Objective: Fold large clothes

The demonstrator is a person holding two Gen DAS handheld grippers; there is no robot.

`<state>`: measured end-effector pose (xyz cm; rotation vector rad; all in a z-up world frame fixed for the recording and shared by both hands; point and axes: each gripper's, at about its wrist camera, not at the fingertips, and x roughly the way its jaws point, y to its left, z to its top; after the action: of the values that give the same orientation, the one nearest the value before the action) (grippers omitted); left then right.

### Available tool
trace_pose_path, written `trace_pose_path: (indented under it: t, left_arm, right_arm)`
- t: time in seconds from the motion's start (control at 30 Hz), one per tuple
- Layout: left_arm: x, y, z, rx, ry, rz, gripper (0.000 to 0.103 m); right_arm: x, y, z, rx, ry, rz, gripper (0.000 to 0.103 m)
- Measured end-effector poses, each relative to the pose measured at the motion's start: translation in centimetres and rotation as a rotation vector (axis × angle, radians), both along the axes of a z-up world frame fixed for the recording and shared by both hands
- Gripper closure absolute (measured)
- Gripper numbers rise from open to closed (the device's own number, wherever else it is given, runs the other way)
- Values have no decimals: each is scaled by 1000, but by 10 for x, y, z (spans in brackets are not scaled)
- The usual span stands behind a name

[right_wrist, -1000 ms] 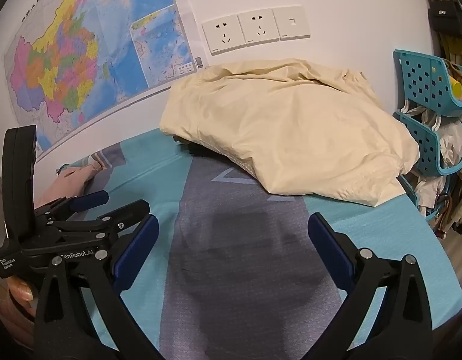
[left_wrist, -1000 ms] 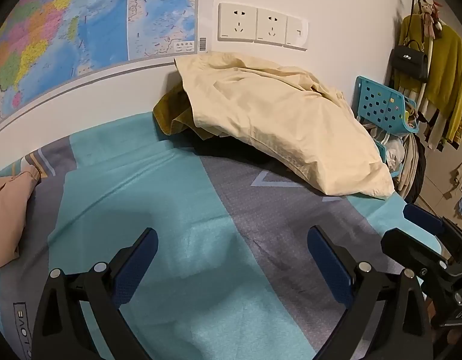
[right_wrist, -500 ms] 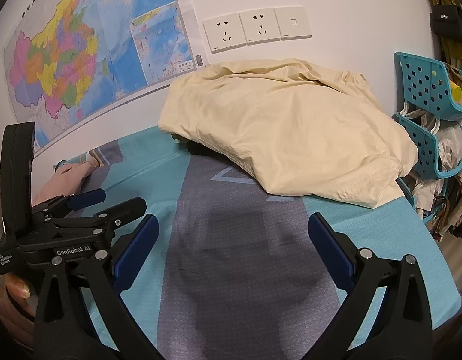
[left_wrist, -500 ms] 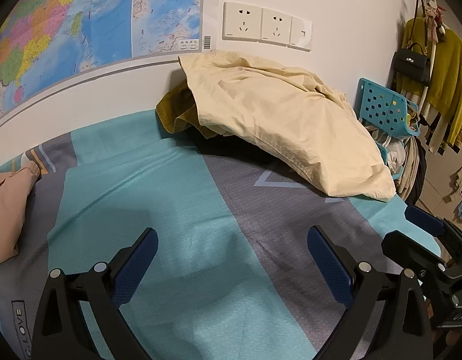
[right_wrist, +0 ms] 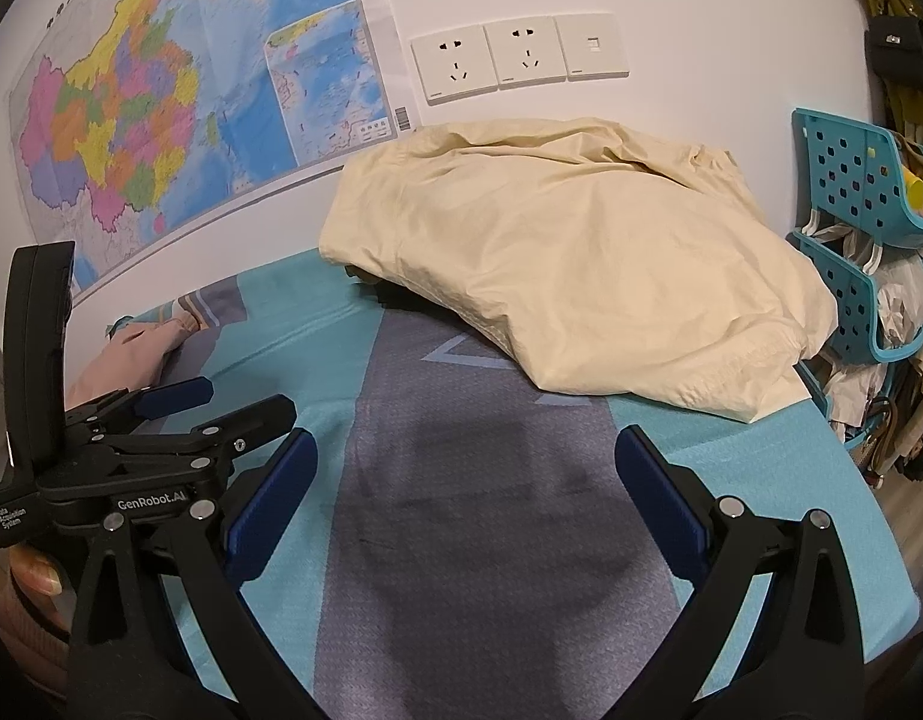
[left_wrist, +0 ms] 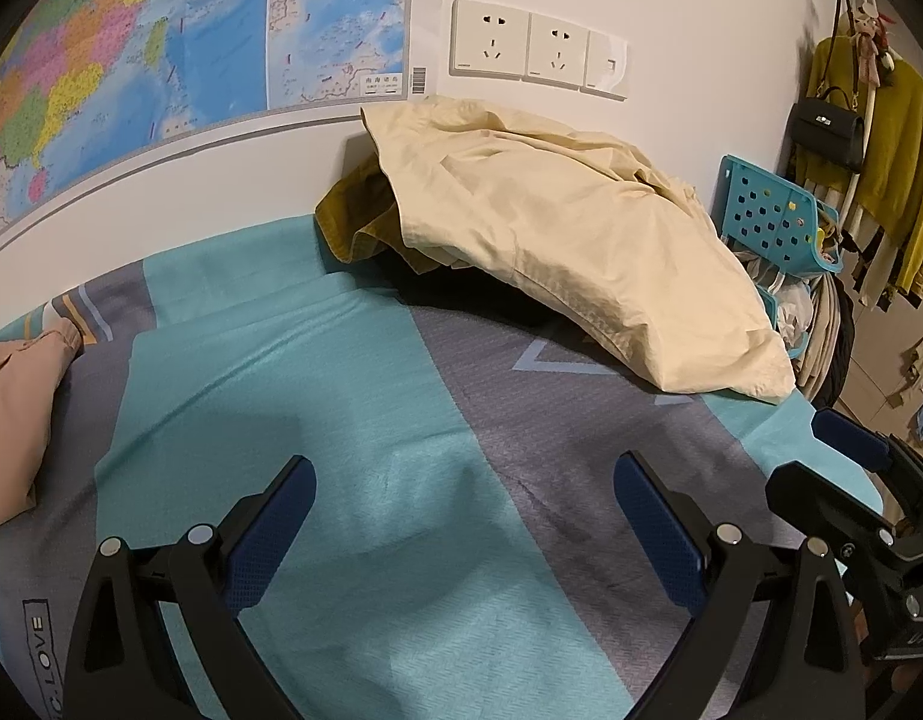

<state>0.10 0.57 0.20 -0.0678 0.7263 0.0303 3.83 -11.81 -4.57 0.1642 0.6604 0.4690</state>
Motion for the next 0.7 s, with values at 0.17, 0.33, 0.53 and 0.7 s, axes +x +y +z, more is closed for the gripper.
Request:
trace_pose_path:
  t: [0.17,0.33,0.53,0.7]
  left_arm:
    - [1,1,0,-2,1,2,7]
    - [4,2,-2,-5,7,4,7]
    - [6,3,-4,-7,14,4,7]
    - [13,6,-5,-22,36,3,7]
  right_arm:
    - [1,1,0,-1,-3,4,5]
    - [2,5,-1,-7,0,10,5]
    - [4,10,-1,-12,-1,18,5]
    - [11,14,0,-28,-7,30,5]
